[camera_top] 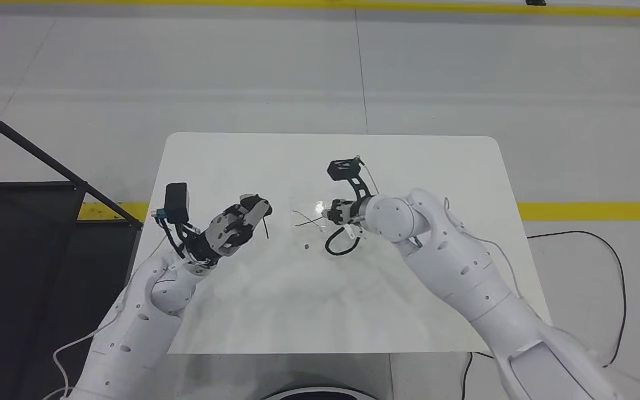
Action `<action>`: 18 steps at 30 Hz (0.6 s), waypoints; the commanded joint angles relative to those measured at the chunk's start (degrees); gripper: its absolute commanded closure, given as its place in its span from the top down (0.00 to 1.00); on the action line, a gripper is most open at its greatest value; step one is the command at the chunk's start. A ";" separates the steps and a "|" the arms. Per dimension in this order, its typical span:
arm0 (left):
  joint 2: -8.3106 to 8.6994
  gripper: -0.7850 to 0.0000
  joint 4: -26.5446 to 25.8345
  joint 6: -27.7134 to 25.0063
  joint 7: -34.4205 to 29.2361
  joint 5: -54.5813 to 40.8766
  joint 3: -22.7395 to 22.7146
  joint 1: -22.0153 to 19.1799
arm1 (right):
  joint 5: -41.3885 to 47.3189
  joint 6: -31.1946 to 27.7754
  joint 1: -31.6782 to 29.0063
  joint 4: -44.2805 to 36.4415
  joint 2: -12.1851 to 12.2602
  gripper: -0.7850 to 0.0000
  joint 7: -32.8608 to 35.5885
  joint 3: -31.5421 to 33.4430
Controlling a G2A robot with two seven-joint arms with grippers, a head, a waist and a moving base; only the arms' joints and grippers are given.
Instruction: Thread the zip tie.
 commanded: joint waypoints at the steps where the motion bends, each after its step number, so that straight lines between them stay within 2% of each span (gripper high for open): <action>1: -0.05 0.00 0.02 -0.06 -0.17 -0.08 -0.15 0.03 | -0.07 0.11 -0.01 0.16 -0.19 0.25 0.02 0.06; 5: -0.14 0.00 0.22 -0.17 -0.50 -0.42 -0.44 0.02 | -0.43 -0.05 -0.01 0.44 -0.50 0.15 0.02 0.25; 14: -0.38 0.00 0.27 0.06 -1.31 -0.81 -0.92 0.07 | -1.60 -0.29 -0.80 -0.27 -0.89 0.00 -0.52 1.04; 18: -0.50 0.00 0.23 0.10 -1.44 -0.76 -1.11 0.13 | -1.72 -0.31 -1.92 -1.60 -0.71 0.00 -1.59 2.39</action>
